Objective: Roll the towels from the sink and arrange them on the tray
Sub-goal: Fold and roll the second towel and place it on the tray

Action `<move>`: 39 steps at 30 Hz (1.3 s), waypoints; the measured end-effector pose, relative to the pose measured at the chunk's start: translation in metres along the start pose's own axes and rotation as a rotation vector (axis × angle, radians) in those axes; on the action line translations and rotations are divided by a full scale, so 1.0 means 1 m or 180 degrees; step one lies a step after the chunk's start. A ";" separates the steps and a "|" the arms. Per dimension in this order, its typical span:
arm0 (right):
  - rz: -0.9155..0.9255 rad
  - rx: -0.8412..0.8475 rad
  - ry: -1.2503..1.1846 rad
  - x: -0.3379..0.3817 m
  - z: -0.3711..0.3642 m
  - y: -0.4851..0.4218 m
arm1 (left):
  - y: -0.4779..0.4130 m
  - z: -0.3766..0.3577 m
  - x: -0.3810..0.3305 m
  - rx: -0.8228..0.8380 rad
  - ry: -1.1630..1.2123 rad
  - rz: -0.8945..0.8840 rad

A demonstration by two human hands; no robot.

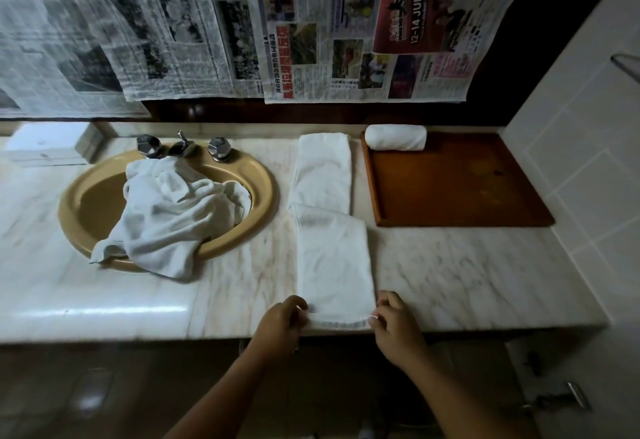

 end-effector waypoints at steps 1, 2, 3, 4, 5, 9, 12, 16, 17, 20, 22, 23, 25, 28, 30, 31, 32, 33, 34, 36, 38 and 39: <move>-0.0055 -0.0074 -0.0011 0.001 -0.002 0.001 | 0.002 -0.001 -0.001 -0.0061 0.0073 0.0005; -0.0091 -0.0146 -0.0012 0.003 -0.003 0.002 | 0.002 -0.001 -0.001 -0.0105 0.0086 0.0006; -0.0114 -0.0197 -0.0002 0.004 -0.003 0.002 | 0.003 -0.002 0.001 -0.0132 0.0037 -0.0005; -0.0121 -0.0233 -0.0005 0.005 -0.003 0.002 | 0.002 -0.004 0.005 -0.0167 -0.0038 -0.0023; -0.0119 -0.0263 -0.0025 0.006 -0.001 0.002 | 0.003 -0.005 0.008 -0.0230 -0.0107 -0.0061; 0.0085 -0.0294 -0.0019 0.005 0.001 0.000 | 0.004 -0.009 0.015 -0.0545 -0.0189 -0.0280; 0.0229 -0.0220 0.0028 0.000 -0.002 -0.001 | 0.003 -0.010 0.016 -0.0573 -0.0133 -0.0482; 0.0340 -0.0133 0.0015 -0.006 0.005 0.001 | 0.009 -0.011 0.021 -0.0574 -0.0384 -0.0803; 0.0356 -0.0074 0.0059 -0.007 0.007 0.002 | 0.012 -0.010 0.022 -0.0556 -0.0477 -0.0887; 0.0418 0.0141 0.0248 -0.007 0.010 0.007 | 0.021 -0.007 0.025 -0.0377 -0.0697 -0.1166; 0.0480 0.0134 0.0291 -0.006 0.009 0.008 | 0.024 -0.006 0.025 -0.0183 -0.0824 -0.1276; 0.0503 0.0100 0.0278 -0.005 0.009 0.009 | 0.025 -0.006 0.024 -0.0118 -0.0879 -0.1299; 0.0518 0.0031 0.0217 -0.003 0.009 0.010 | 0.024 -0.006 0.020 -0.0079 -0.0921 -0.1276; 0.0523 -0.0028 0.0125 -0.002 0.010 0.011 | 0.020 -0.008 0.020 -0.0105 -0.0723 -0.1079; 0.0486 -0.0021 0.0074 -0.002 0.009 0.011 | 0.020 -0.009 0.021 -0.0152 -0.0506 -0.0926; 0.0447 -0.0020 0.0055 -0.004 0.008 0.011 | 0.021 -0.009 0.020 -0.0181 -0.0394 -0.0821; 0.0412 -0.0034 0.0032 -0.005 0.006 0.010 | 0.023 -0.009 0.019 -0.0212 -0.0292 -0.0697; 0.0355 -0.0053 0.0018 -0.006 0.005 0.009 | 0.023 -0.008 0.017 -0.0232 -0.0198 -0.0561; 0.0281 -0.0072 0.0012 -0.007 0.004 0.008 | 0.023 -0.008 0.017 -0.0234 -0.0110 -0.0418; 0.0131 -0.0063 0.0025 -0.008 0.003 0.005 | 0.020 -0.008 0.015 -0.0253 0.0032 -0.0220; 0.0022 -0.0023 0.0045 -0.009 0.001 0.003 | 0.016 -0.008 0.016 -0.0264 0.0128 -0.0082; -0.0039 -0.0004 0.0049 -0.009 0.000 0.002 | 0.013 -0.009 0.017 -0.0252 0.0173 0.0010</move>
Point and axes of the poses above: each hand's wrist, its own y-axis away from the middle knuckle, its own z-axis out of the back of the hand, x = y × z, the point moved 2 cm from there along -y, towards the middle knuckle, and after that the axes turned 10 degrees about -z, right-handed, at the moved point
